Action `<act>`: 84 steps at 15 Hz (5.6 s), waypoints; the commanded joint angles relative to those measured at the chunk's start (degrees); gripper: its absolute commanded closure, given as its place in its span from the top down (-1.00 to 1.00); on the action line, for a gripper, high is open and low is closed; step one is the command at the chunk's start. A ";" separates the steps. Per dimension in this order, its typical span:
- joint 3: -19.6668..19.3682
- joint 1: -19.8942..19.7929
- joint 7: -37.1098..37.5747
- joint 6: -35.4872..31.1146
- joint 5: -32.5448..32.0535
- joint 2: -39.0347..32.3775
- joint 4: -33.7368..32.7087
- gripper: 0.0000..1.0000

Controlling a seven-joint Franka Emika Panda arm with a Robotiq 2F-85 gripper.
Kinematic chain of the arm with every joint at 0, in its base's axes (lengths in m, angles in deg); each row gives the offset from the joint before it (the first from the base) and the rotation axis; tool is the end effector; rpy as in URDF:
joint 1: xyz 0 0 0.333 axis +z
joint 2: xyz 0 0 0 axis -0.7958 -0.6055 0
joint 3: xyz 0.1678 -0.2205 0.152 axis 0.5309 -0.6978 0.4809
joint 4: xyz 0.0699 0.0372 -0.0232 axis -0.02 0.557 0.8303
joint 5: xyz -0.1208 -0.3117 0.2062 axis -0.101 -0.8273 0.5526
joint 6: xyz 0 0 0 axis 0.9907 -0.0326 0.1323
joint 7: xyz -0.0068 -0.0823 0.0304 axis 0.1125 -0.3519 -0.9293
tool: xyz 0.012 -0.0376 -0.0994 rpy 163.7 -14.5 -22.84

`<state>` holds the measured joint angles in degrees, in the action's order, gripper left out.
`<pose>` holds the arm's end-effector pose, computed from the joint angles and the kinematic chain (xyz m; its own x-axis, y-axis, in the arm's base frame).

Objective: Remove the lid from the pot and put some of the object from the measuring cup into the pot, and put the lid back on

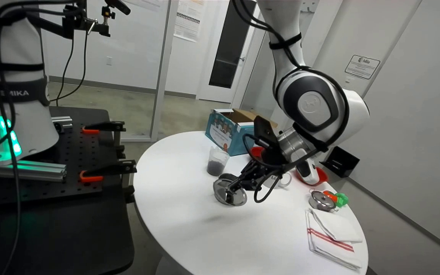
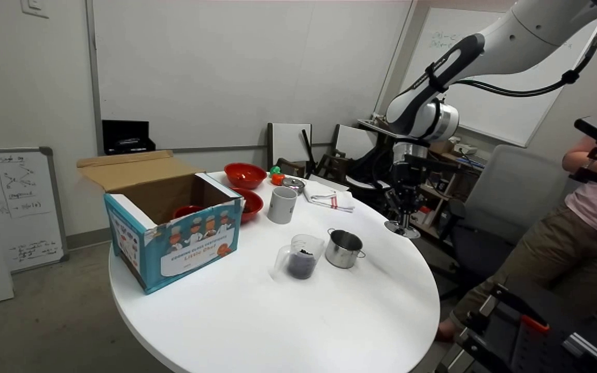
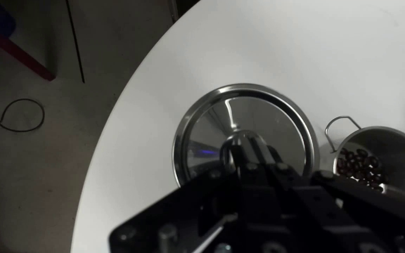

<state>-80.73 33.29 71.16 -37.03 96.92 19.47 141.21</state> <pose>0.5141 -0.2702 0.1132 0.6705 -0.5382 -0.5106 -0.6151 -0.7881 0.0231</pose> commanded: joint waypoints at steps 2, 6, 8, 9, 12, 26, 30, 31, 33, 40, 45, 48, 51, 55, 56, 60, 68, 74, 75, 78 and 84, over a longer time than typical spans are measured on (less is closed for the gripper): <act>0.58 2.03 2.33 -3.84 0.92 -2.09 -0.42 -0.98; 1.53 3.91 4.13 -3.80 0.48 -6.56 -4.37 -0.98; 1.37 4.22 4.93 -3.49 0.63 -8.45 -5.85 -0.99; 1.15 4.30 5.46 -3.31 0.61 -9.23 -6.41 -0.99; 0.85 3.76 6.31 -2.93 0.87 -11.51 -7.50 -0.99; 1.62 4.04 8.00 -0.65 0.52 -20.79 -15.79 -0.47; 1.65 3.99 7.56 0.30 0.44 -21.65 -16.65 -0.01; 1.66 3.99 7.44 0.42 0.41 -21.66 -16.70 0.13; 1.89 3.80 6.82 0.22 0.61 -20.94 -16.00 0.41; 1.57 6.15 4.45 -1.99 -1.09 -10.04 -7.22 1.00; 1.23 9.99 4.91 1.58 -5.07 -0.57 -2.58 1.00; 2.68 12.37 5.93 5.67 -5.71 4.54 -1.76 1.00; 3.69 15.15 11.46 8.64 -3.82 6.75 -3.57 1.00; 2.79 21.72 27.36 6.13 -6.34 6.47 -6.60 1.00; 4.84 21.30 19.38 9.63 -8.01 6.52 -7.48 1.00; 4.89 22.02 21.46 8.12 -7.26 6.56 -6.73 1.00; 6.19 23.57 44.46 -2.27 6.65 2.87 -7.18 1.00; 8.47 25.62 59.42 -14.40 14.09 -3.01 -7.47 1.00; 8.53 26.04 62.16 -16.33 14.59 -3.86 -7.14 1.00; 8.58 26.74 70.40 -18.40 15.49 -5.53 -6.06 1.00; 9.86 25.52 78.30 -16.32 15.91 -4.11 -1.64 1.00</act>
<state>-71.76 59.59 146.66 -53.82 111.40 13.30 136.80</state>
